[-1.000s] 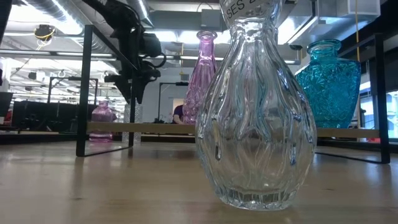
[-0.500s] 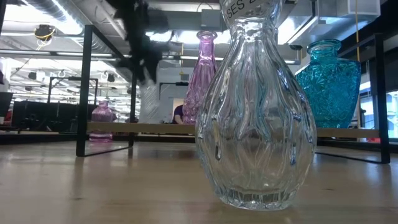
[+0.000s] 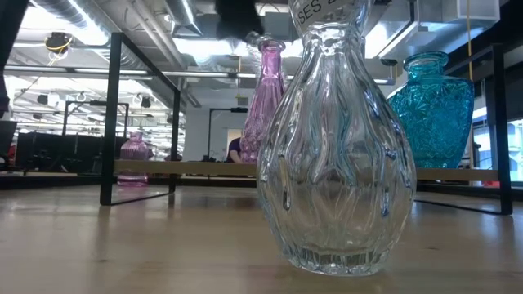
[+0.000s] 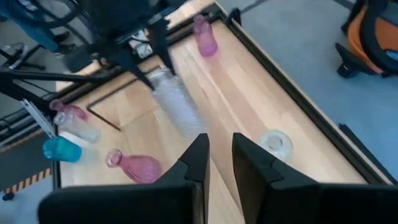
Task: Sort vases onto shelf
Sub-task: Put the transparent vase aligned with the other transparent vase on the shelf
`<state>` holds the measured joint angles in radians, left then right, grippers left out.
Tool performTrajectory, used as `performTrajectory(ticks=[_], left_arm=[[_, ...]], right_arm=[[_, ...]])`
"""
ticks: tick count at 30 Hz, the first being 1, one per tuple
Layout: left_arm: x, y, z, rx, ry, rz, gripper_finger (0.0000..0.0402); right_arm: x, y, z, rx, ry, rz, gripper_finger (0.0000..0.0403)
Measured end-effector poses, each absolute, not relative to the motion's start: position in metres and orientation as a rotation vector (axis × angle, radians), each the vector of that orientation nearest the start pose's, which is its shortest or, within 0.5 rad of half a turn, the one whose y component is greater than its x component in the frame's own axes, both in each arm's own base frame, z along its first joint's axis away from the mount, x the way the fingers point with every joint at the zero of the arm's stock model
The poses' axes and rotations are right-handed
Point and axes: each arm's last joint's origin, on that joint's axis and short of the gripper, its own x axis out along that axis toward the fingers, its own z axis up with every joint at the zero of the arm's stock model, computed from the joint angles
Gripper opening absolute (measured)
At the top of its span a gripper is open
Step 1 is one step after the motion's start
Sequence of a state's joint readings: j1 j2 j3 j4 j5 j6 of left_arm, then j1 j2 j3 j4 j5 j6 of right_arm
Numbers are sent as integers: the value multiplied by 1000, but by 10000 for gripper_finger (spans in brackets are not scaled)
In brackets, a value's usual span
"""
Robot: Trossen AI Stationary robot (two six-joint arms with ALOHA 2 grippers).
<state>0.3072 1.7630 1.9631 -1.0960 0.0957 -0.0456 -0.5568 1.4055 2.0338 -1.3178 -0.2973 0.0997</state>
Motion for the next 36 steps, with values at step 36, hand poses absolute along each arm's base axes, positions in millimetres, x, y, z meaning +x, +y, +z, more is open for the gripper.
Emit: performTrajectory(ticks=[36], left_arm=[[414, 66, 357, 210, 917, -372, 148]], right_arm=[[115, -70, 516, 434, 519, -555, 50]])
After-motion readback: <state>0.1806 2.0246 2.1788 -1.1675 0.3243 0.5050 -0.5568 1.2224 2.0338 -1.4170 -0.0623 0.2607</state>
